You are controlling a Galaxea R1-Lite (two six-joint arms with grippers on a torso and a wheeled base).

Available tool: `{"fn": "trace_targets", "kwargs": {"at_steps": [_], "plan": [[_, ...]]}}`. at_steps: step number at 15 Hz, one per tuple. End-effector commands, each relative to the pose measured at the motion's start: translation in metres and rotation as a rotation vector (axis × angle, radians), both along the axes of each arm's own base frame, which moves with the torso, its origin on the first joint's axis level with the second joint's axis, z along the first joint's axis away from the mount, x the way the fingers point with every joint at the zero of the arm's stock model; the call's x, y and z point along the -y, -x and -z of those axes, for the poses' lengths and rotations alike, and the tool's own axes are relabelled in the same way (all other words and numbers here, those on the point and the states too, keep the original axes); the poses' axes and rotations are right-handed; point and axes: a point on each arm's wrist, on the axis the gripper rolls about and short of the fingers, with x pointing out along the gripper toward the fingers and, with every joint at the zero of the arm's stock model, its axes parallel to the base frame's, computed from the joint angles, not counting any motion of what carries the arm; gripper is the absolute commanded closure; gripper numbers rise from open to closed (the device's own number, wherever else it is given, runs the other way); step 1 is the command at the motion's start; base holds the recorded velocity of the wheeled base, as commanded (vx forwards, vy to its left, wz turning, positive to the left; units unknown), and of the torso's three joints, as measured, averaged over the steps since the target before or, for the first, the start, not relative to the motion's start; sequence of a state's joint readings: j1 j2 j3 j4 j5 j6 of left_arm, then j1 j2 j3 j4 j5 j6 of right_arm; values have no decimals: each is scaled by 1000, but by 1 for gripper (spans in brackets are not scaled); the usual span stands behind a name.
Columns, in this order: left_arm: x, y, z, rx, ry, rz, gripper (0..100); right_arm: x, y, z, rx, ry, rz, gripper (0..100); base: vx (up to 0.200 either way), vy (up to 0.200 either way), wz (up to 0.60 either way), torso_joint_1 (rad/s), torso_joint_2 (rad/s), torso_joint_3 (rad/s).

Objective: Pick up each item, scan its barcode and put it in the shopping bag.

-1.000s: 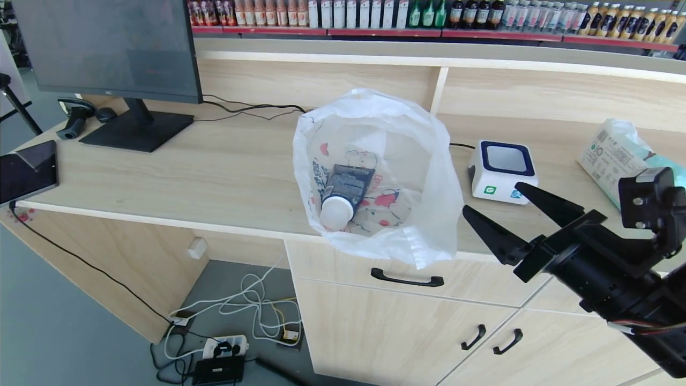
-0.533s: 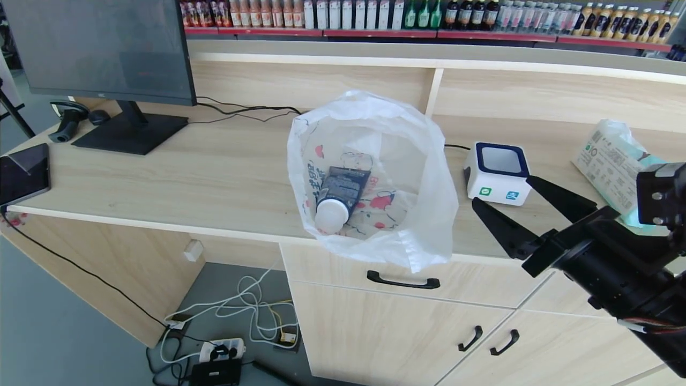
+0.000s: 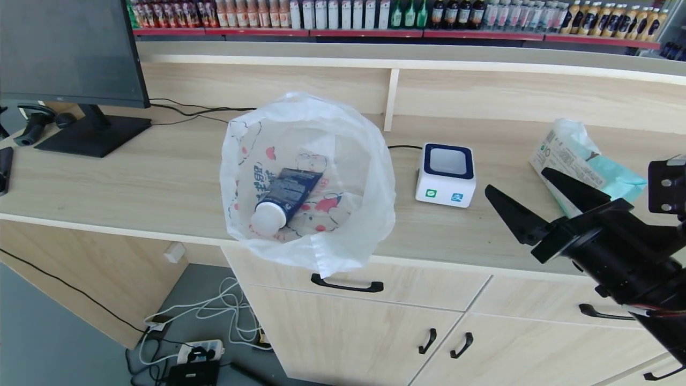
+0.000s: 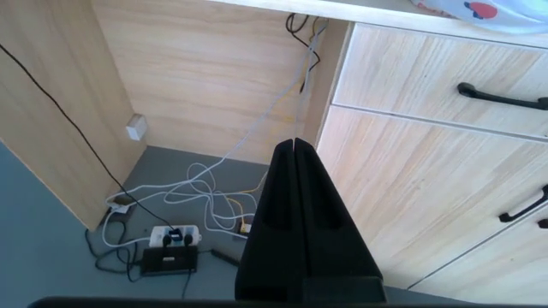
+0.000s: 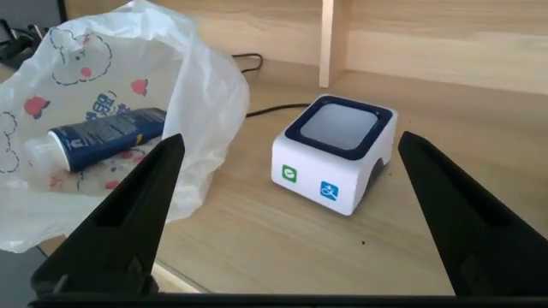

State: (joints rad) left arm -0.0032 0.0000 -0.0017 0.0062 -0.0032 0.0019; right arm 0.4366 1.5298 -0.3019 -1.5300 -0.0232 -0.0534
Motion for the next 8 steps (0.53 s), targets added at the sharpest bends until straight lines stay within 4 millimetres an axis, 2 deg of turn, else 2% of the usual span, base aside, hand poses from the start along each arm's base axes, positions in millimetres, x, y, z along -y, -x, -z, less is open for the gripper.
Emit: {"fn": "trace_targets", "kwargs": {"at_steps": [1,8], "plan": [[0,0,0,0,-1,0,100,2,1,-2,6,-9,4,0,0,-200,0,2,2,2],[0,0,0,0,-1,0,100,9,2,-4,10,-28,26,0,0,-200,0,-1,3,2]]}}
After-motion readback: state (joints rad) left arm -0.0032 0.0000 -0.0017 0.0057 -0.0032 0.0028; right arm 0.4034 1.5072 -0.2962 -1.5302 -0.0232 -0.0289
